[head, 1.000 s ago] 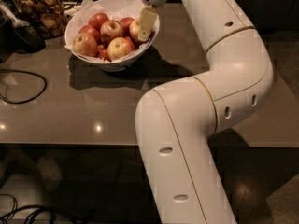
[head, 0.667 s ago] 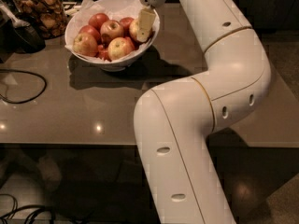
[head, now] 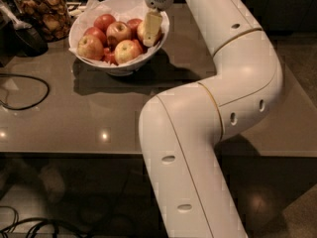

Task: Pick apple from white bowl

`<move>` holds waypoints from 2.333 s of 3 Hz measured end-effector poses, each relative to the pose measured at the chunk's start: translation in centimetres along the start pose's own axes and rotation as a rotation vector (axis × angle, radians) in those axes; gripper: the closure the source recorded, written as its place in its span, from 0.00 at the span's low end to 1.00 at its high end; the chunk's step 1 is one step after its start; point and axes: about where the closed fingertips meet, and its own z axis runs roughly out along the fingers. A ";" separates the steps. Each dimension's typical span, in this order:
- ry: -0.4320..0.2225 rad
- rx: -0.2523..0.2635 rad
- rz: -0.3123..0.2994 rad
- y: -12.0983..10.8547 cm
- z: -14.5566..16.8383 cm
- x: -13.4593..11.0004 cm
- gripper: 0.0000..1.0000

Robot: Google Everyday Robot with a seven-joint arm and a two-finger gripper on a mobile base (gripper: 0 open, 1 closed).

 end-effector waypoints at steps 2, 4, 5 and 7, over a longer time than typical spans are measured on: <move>0.002 -0.028 0.000 0.3 1.4 0.1 0.29; -0.003 -0.042 0.009 0.4 2.1 0.4 0.48; -0.003 -0.042 0.009 0.4 2.1 0.4 0.71; -0.003 -0.041 0.009 0.4 2.1 0.4 1.00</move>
Offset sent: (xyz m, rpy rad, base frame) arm 0.0144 -0.0148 0.0057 -0.0491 0.1414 0.0212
